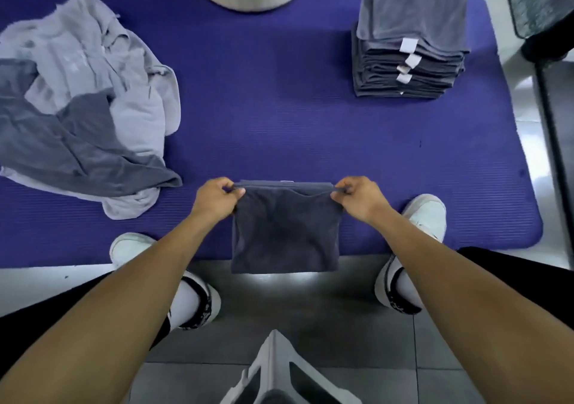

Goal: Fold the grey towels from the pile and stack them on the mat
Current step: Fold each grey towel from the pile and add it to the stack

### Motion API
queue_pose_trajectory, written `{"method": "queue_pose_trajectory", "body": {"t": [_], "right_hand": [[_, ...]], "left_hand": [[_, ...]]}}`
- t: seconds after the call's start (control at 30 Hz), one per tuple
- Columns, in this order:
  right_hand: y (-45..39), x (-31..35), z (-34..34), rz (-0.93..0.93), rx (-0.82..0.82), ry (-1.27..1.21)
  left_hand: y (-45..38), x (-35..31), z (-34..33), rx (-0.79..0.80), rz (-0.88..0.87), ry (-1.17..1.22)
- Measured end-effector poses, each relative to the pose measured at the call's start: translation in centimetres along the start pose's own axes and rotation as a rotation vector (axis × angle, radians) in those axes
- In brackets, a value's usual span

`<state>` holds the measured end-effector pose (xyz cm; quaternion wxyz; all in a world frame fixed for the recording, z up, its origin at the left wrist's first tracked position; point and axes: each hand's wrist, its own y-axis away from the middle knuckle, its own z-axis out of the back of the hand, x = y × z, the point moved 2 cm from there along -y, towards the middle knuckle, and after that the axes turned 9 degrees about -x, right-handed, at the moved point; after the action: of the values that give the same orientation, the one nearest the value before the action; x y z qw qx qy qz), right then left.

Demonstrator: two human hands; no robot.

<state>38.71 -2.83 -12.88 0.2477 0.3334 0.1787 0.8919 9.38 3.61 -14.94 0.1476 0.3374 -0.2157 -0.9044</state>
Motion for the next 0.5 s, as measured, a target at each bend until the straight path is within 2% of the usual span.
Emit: {"method": "queue_pose_trajectory", "body": {"t": [0.17,0.37,0.5], "right_hand": [[-3.6,-0.5,-1.2,-0.035,0.041,-0.018],[-6.7,-1.8,-3.1,-0.109,0.079,0.093],[-6.8,-1.8,-3.4,-0.131,0.096,0.067]], "left_hand": [[-3.6,0.9,-1.2,0.037,0.018,-0.078],[-4.8,1.2,-2.3,0.020,0.018,-0.115],[-4.9,1.1,-2.2,0.158,-0.044,-0.137]]}}
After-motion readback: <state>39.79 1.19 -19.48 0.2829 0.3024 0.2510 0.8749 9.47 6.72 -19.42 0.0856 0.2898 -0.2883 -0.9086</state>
